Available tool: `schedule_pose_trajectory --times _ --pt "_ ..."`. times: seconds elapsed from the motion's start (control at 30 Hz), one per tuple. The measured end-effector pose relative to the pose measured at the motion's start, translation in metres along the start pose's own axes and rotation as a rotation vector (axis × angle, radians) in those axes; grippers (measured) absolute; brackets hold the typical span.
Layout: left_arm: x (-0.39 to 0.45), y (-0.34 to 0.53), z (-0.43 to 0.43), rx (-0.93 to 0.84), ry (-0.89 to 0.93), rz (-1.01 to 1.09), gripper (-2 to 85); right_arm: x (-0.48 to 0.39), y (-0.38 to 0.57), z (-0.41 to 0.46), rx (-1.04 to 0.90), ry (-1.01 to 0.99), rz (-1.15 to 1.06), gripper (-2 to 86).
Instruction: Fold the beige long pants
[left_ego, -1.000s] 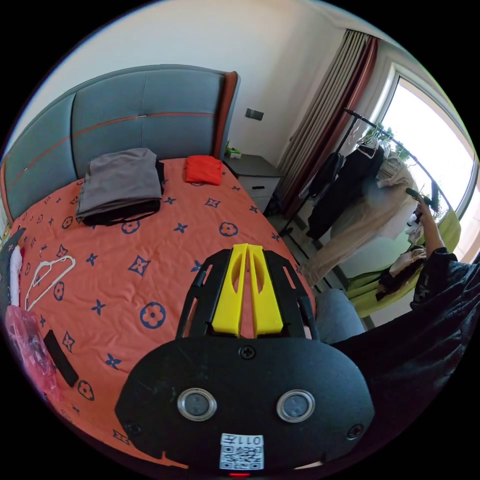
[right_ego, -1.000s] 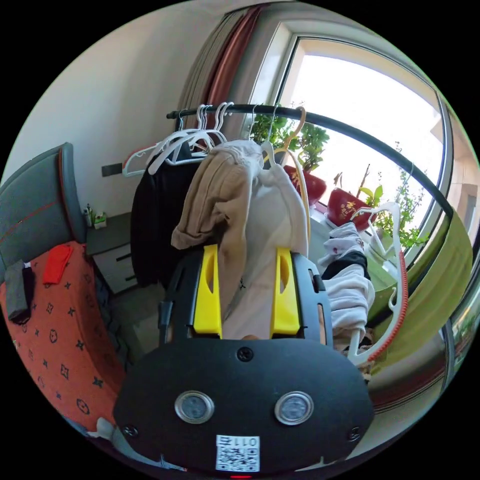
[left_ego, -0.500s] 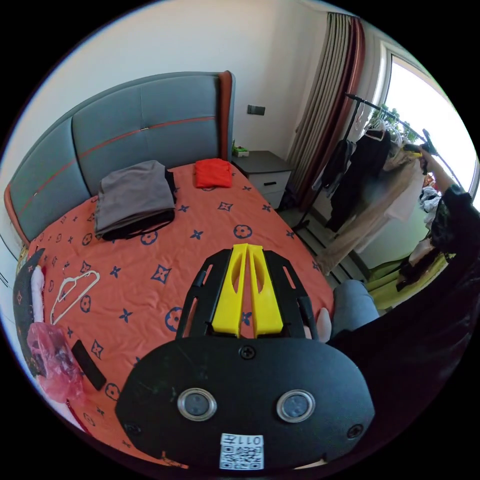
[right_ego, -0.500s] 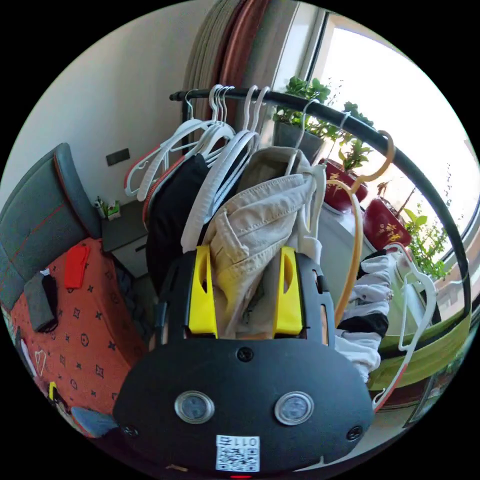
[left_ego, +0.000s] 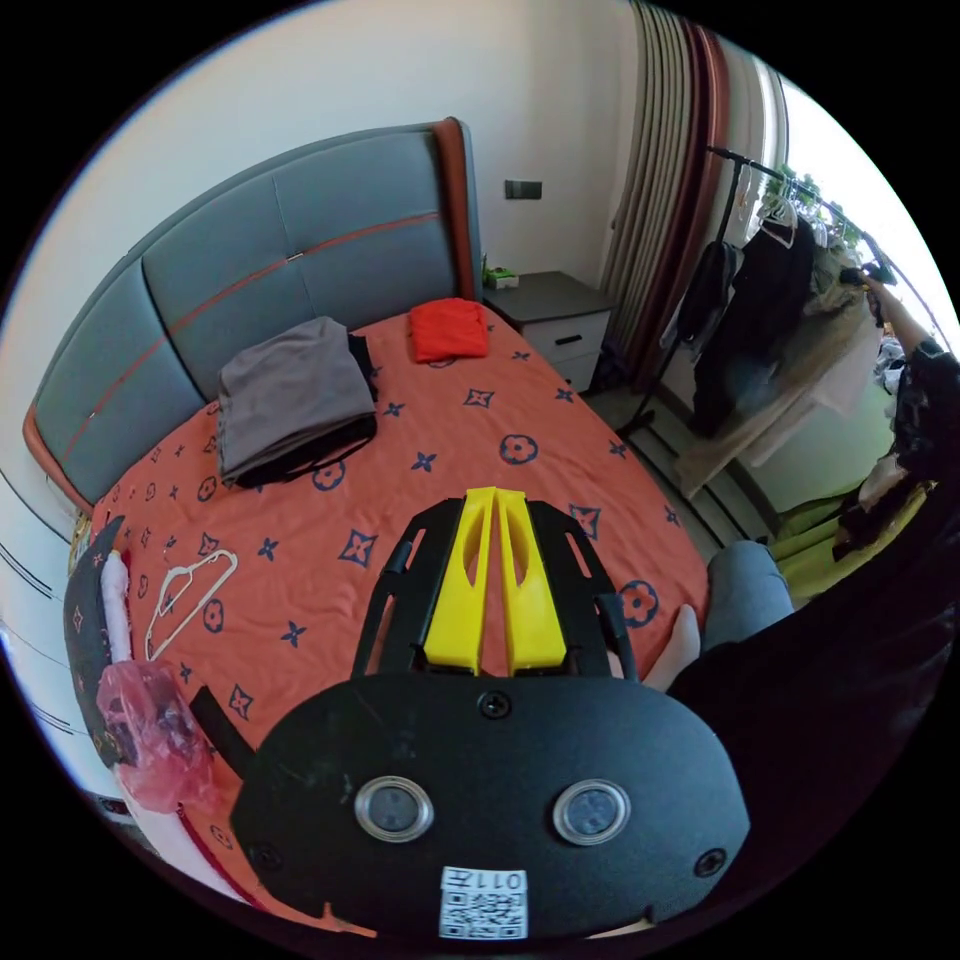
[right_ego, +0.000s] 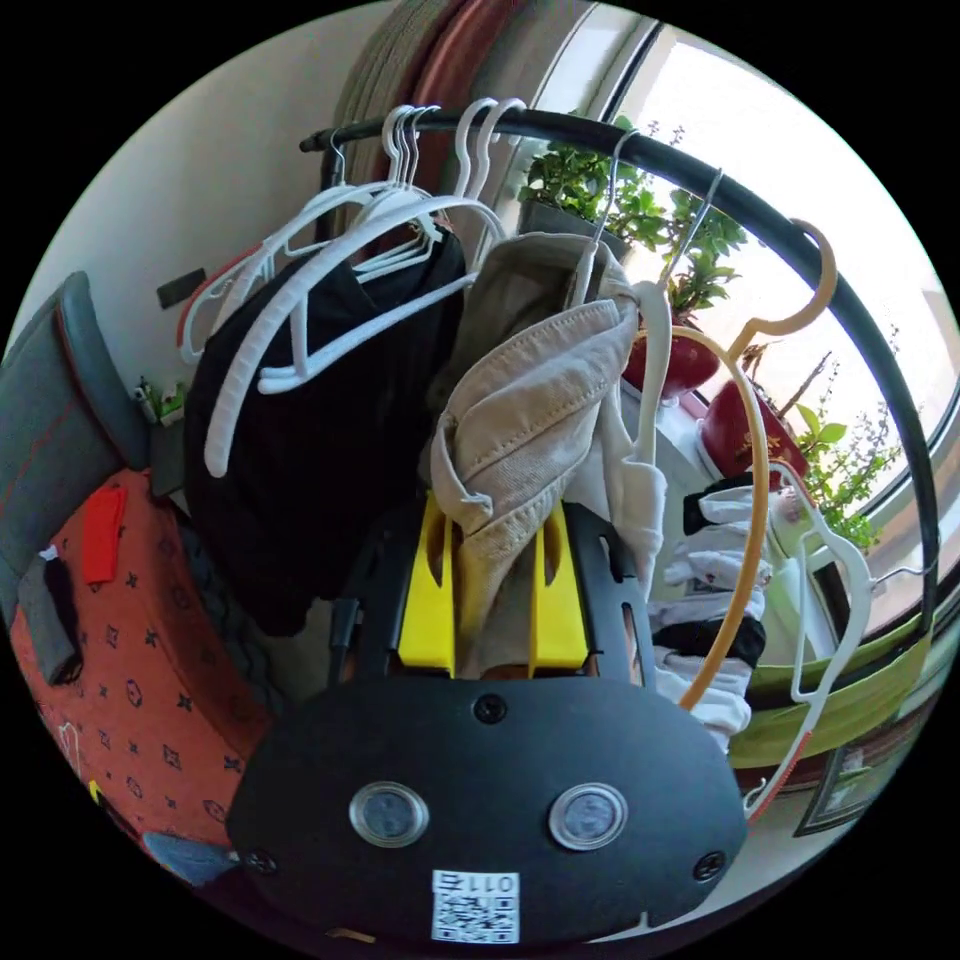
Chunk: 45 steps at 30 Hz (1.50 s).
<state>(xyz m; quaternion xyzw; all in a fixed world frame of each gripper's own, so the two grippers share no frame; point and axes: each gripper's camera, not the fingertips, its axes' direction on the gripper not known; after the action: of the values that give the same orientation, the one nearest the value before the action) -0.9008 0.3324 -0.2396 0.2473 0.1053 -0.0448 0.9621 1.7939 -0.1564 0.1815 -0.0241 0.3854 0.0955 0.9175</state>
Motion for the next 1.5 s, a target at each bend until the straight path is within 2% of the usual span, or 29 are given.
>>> schedule_pose_trajectory --times 0.07,0.13,0.2,0.23,0.3,0.37,0.4,0.5,0.63,0.8,1.23,1.5 --pt "0.004 -0.002 0.007 -0.013 0.013 0.017 0.0 0.006 -0.009 0.004 -0.029 -0.035 0.026 13.2" --pt "0.008 -0.003 0.012 -0.039 0.002 0.05 0.0 0.015 -0.02 0.01 -0.07 -0.138 0.063 14.6" --pt "0.014 -0.004 0.014 -0.062 -0.039 0.089 0.0 0.024 -0.029 0.015 -0.086 -0.326 0.066 13.4" --pt "0.015 -0.004 0.014 -0.063 -0.05 0.096 0.0 0.025 -0.03 0.016 -0.079 -0.342 0.075 12.6" --pt "0.016 -0.004 0.012 -0.059 -0.081 0.105 0.0 0.022 -0.033 0.016 -0.054 -0.209 0.077 7.0" --pt "0.015 -0.003 0.009 -0.044 -0.089 0.102 0.0 0.014 -0.033 0.013 -0.049 -0.043 0.022 4.7" --pt "0.014 -0.001 0.009 -0.035 -0.089 0.099 0.1 0.015 -0.033 0.009 -0.04 -0.028 0.005 4.1" --pt "0.011 0.004 0.013 -0.035 -0.084 0.099 0.1 0.038 -0.027 -0.009 0.024 -0.143 0.095 3.3" --pt "0.007 0.012 0.02 -0.03 -0.065 0.097 0.1 0.05 -0.016 -0.04 0.109 -0.183 0.124 2.9" --pt "-0.004 0.028 0.017 0.026 -0.061 0.081 0.0 0.052 -0.022 -0.11 0.245 -0.269 0.142 2.1" --pt "-0.043 0.081 0.047 0.078 0.024 0.016 -0.1 0.036 -0.061 -0.305 0.258 -0.308 -0.007 1.2" --pt "-0.051 0.115 0.077 0.122 0.116 0.054 0.0 0.003 -0.025 -0.432 0.295 -0.309 -0.124 1.2"
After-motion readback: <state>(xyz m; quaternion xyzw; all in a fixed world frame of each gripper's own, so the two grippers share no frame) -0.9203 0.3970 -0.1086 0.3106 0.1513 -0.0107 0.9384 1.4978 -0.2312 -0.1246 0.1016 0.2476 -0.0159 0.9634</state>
